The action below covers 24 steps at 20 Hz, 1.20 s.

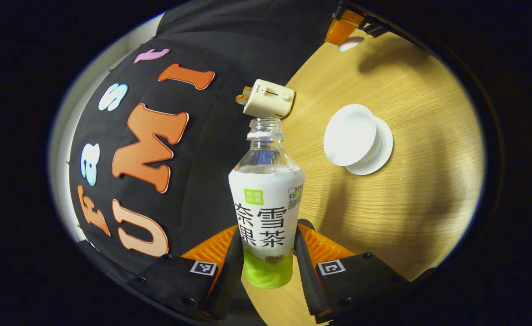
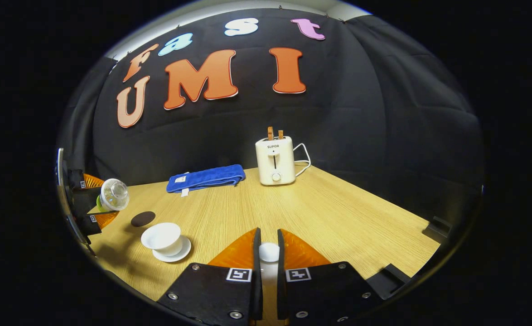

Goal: Open the teacup lid with one hand, grasp the water bottle and pour water into the teacup with the other hand; after pouring, place the water bottle on the coaster and then close the teacup lid.

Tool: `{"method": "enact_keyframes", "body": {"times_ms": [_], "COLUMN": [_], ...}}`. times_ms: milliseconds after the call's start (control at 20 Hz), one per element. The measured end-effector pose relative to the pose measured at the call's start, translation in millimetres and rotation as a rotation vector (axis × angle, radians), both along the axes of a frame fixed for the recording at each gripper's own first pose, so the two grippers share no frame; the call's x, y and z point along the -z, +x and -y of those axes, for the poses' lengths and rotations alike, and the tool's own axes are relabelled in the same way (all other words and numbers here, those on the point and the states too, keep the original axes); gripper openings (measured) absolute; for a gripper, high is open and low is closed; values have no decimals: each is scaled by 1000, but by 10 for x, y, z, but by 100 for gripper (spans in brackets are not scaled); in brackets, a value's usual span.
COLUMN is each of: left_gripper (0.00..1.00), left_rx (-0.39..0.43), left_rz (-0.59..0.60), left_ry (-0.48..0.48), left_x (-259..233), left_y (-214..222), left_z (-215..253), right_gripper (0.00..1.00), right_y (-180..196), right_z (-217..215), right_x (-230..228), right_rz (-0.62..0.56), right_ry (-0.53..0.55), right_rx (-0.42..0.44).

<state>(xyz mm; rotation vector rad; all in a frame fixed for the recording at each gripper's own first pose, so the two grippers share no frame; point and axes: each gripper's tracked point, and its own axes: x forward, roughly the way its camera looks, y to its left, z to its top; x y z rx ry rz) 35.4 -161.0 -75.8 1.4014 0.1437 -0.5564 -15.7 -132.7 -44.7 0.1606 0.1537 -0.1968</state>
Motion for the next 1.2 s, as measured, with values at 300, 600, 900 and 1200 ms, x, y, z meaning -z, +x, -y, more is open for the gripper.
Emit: {"method": "enact_keyframes", "body": {"times_ms": [300, 600, 900, 1200], "left_gripper": [66, 65, 66, 67], "left_rx": [66, 104, 154, 201], "left_rz": [17, 17, 4, 5], "left_ry": [161, 295, 414, 508], "left_x": [82, 144, 160, 149], "left_y": [-1, 53, 53, 76], "left_z": [43, -8, 38, 125], "right_gripper": [13, 13, 13, 13], "right_y": [5, 10, 17, 25], "right_z": [35, 25, 57, 85], "right_x": [74, 99, 159, 190], "right_rz": [-12, -15, -26, -29], "right_ry": [14, 20, 33, 42], "right_rx": [5, -4, -3, -3]}}
